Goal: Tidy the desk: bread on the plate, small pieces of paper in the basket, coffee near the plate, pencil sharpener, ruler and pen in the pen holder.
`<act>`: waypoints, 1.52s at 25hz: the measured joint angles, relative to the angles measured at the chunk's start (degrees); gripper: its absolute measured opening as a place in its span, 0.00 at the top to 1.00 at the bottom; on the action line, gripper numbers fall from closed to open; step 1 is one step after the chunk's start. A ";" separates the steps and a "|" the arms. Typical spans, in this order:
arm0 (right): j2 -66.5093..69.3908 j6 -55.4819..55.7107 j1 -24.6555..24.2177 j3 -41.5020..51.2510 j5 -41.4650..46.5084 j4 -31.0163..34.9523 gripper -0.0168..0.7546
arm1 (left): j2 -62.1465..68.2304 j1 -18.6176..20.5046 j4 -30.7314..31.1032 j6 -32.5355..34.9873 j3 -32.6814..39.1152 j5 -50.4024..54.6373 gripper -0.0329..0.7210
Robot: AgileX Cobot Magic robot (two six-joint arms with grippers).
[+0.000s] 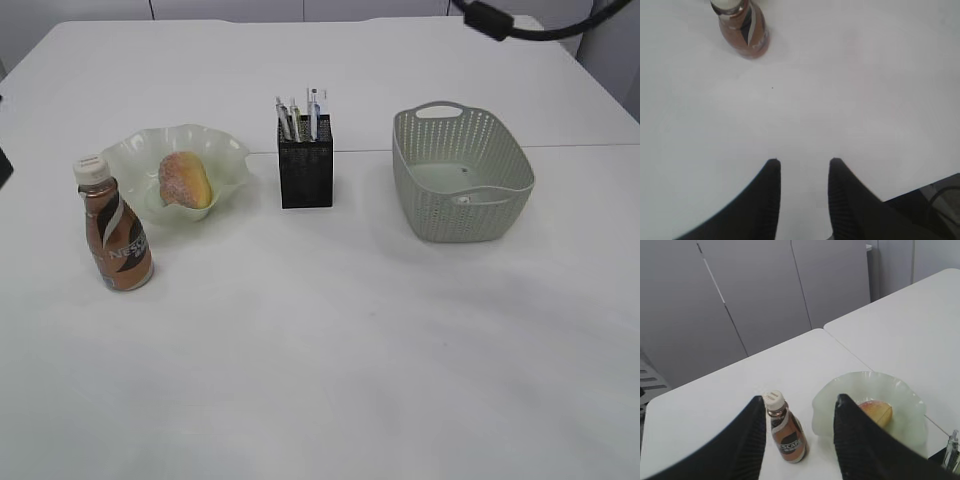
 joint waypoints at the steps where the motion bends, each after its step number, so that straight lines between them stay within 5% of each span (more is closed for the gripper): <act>1: -0.91 0.61 -0.78 0.00 -1.44 0.00 0.51 | -1.24 -0.15 -0.02 -0.74 0.00 -0.32 0.64; 12: -5.18 4.50 -1.94 -0.08 -12.53 0.00 0.51 | -19.74 -0.30 -0.03 -2.89 -5.16 -1.11 0.64; 18: -5.18 6.23 -1.94 -0.08 -2.33 0.00 0.51 | -27.58 -0.30 2.95 -2.89 -5.94 1.28 0.64; 23: -5.18 -4.29 -1.94 1.40 10.32 0.00 0.51 | -29.56 -0.30 6.53 -2.89 -6.03 1.67 0.64; 33: -5.58 -17.28 -1.94 20.14 28.51 0.00 0.51 | -36.04 -0.30 5.45 4.09 -5.60 1.76 0.64; 38: -10.11 -17.67 -1.94 27.91 30.90 0.00 0.52 | -45.88 -0.30 4.38 3.26 1.00 1.76 0.64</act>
